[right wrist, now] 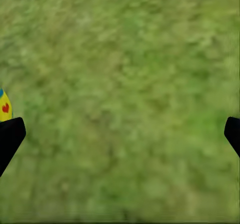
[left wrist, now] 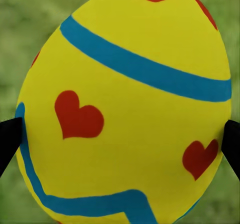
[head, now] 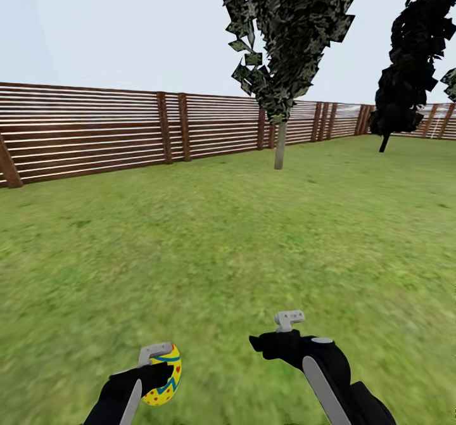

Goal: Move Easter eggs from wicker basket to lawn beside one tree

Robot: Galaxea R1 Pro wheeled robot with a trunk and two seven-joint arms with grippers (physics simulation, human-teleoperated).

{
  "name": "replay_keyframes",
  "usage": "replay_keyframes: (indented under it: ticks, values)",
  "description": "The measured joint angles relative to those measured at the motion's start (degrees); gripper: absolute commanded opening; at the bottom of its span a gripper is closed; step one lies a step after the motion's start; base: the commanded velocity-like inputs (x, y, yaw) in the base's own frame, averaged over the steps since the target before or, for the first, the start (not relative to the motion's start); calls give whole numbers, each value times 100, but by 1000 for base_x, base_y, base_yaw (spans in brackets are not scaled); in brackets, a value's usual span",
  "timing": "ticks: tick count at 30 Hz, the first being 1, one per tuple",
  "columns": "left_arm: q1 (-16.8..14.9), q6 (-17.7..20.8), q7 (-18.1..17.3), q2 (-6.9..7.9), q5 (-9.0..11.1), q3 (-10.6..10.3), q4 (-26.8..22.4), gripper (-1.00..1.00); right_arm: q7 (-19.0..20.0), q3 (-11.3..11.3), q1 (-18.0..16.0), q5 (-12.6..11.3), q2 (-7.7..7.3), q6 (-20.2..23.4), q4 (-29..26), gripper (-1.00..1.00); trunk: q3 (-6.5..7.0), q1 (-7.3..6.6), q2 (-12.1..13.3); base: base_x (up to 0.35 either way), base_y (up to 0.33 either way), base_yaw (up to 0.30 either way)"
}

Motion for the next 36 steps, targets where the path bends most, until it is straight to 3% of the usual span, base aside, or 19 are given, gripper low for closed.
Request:
replay_keyframes:
  ticks: [36]
  values:
    - [8, -256, -9, 6, -16, -10, -1, -100, 9, 11, 0, 7, -17, -9, 0, 100, -798, 93, -49, 0, 0, 0]
